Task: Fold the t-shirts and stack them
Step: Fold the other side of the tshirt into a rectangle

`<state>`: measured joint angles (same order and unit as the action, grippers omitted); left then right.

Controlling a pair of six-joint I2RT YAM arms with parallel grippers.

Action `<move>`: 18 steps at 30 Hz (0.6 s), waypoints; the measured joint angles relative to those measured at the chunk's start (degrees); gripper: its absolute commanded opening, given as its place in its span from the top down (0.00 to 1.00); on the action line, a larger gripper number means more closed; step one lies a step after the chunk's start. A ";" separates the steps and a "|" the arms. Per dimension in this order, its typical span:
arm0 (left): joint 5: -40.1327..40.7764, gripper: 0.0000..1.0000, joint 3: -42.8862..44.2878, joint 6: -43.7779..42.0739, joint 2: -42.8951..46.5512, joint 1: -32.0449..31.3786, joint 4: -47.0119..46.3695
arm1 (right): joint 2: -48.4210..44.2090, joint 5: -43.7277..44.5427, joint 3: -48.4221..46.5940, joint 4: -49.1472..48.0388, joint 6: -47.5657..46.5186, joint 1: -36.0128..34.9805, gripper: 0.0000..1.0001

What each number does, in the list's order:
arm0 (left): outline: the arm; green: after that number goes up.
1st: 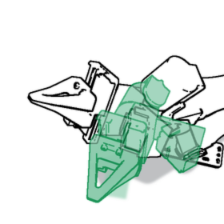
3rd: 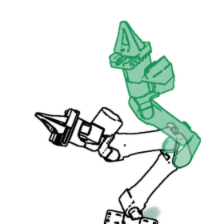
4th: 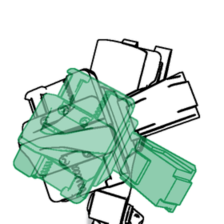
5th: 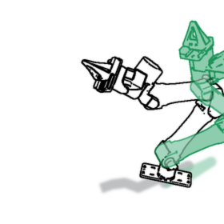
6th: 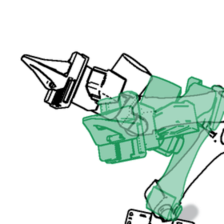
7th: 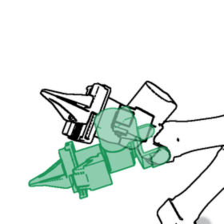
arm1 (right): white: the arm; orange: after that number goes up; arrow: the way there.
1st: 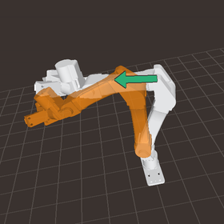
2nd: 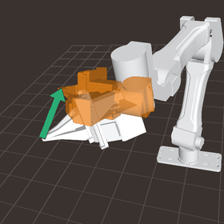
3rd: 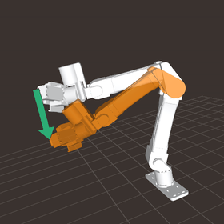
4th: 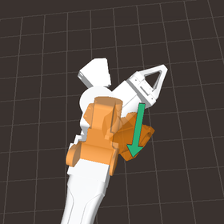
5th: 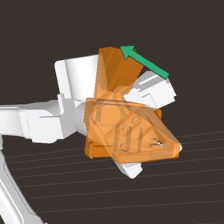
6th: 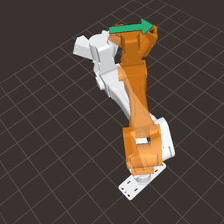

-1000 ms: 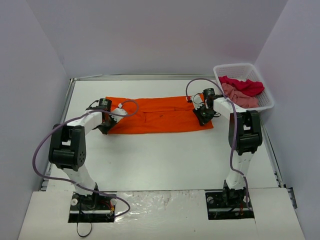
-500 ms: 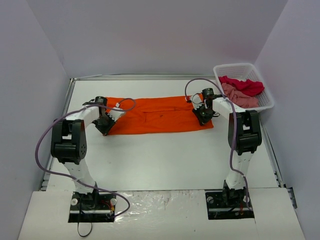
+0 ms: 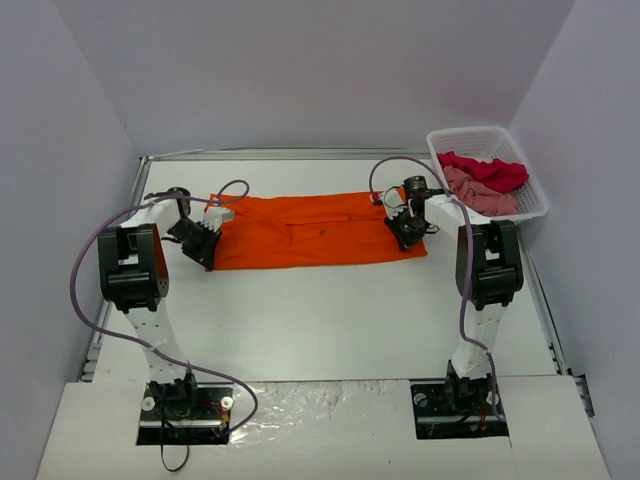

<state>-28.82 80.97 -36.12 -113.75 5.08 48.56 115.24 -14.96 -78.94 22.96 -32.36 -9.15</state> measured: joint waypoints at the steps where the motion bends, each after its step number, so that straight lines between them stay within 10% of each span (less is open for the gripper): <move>1: -0.61 0.95 0.46 -0.37 -0.42 0.26 0.59 | 0.02 0.11 0.00 0.00 0.00 -0.02 1.00; 13: -2.95 0.87 11.96 -4.35 -8.74 1.97 12.37 | 0.22 1.68 -0.26 0.00 -0.02 -0.68 1.00; 18: -3.10 0.64 15.85 -5.22 -10.93 2.91 16.04 | 0.37 1.92 -0.37 -0.02 -0.02 -0.70 1.00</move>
<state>-31.92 96.82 -41.34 -124.68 7.99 64.60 115.61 -13.04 -79.31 22.94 -32.38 -9.85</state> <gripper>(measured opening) 0.317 0.001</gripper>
